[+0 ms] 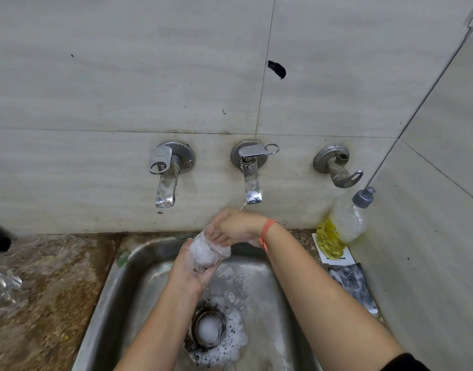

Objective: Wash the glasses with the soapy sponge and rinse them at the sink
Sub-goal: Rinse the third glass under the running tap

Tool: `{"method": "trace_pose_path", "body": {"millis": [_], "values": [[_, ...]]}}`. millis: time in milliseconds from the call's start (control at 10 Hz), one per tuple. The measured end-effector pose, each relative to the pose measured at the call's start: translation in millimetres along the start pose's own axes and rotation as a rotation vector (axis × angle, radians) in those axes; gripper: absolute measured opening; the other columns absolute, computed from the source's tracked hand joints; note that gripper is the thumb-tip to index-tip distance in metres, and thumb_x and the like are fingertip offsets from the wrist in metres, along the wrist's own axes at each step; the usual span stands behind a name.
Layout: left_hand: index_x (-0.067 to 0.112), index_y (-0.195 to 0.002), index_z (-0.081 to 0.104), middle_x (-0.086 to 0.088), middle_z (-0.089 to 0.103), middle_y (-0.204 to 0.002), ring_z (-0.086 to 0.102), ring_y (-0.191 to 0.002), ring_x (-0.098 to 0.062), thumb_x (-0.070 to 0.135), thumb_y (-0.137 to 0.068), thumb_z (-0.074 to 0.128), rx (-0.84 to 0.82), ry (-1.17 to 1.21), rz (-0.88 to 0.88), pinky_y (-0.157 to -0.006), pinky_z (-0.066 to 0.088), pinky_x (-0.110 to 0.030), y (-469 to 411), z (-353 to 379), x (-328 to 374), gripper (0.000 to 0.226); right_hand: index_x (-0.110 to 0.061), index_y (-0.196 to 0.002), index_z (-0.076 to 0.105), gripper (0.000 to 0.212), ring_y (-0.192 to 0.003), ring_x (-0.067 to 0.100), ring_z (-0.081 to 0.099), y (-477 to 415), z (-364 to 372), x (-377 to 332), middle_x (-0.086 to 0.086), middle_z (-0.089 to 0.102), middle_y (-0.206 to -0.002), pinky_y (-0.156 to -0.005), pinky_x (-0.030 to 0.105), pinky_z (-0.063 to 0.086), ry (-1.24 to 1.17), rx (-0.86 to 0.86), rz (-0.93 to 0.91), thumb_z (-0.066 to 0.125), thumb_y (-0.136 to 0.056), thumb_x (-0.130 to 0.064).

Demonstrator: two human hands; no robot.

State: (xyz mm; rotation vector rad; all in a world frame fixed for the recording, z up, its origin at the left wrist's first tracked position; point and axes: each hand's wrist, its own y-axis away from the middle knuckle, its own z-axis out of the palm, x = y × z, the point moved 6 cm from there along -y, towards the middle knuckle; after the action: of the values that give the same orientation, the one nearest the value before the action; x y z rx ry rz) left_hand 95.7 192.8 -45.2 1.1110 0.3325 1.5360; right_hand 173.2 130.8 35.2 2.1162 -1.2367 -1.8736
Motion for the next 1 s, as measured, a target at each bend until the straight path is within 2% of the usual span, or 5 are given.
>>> {"method": "trace_pose_path", "body": {"millis": [400,700,800,900,1000], "values": [[0.007,-0.102,0.067,-0.015,0.069,-0.099,0.065,-0.087,-0.026,0.015,-0.092,0.056,-0.046,-0.035,-0.016,-0.061,0.060,-0.036,-3,3,-1,0.017,-0.016,-0.061,0.033,0.047,-0.028,0.004,0.023,-17,-10,-3,-0.004,0.030,-0.040,-0.027,0.013,0.014,-1.034,0.352,-0.241,0.036,-0.102,-0.039],[0.007,-0.083,0.065,-0.008,0.069,-0.064,0.063,-0.064,-0.019,0.018,-0.093,0.054,-0.053,0.013,-0.031,-0.054,0.057,-0.030,-3,11,-4,0.018,-0.020,-0.031,0.040,0.074,-0.023,0.004,0.022,-32,-3,2,-0.005,0.029,-0.031,-0.032,0.005,0.018,-1.305,0.377,-0.436,0.015,-0.100,-0.010],[0.008,-0.084,0.063,-0.006,0.068,-0.062,0.064,-0.060,-0.018,0.022,-0.096,0.050,-0.063,-0.027,-0.014,-0.059,0.054,-0.028,-6,9,-5,0.022,-0.017,-0.044,0.038,0.059,-0.029,0.008,0.027,-25,0,11,-0.006,0.031,-0.035,-0.035,0.016,0.026,-1.107,0.554,-0.274,0.023,-0.101,-0.020],[0.008,-0.080,0.062,-0.008,0.064,-0.064,0.060,-0.062,-0.019,0.015,-0.097,0.044,-0.153,-0.037,0.022,-0.059,0.051,-0.027,-7,12,-4,0.026,-0.017,-0.062,0.043,0.037,-0.058,0.022,0.049,-8,15,17,0.002,0.049,-0.059,-0.063,0.040,0.044,-0.397,0.675,-0.189,0.035,-0.097,-0.028],[0.009,-0.082,0.058,-0.007,0.057,-0.069,0.056,-0.063,-0.017,0.010,-0.098,0.036,-0.191,-0.064,0.052,-0.056,0.050,-0.024,-9,13,0,0.027,-0.018,-0.080,0.046,0.023,-0.077,0.026,0.055,6,33,24,0.007,0.058,-0.079,-0.070,0.038,0.044,0.067,0.620,-0.320,0.036,-0.099,-0.027]]}}
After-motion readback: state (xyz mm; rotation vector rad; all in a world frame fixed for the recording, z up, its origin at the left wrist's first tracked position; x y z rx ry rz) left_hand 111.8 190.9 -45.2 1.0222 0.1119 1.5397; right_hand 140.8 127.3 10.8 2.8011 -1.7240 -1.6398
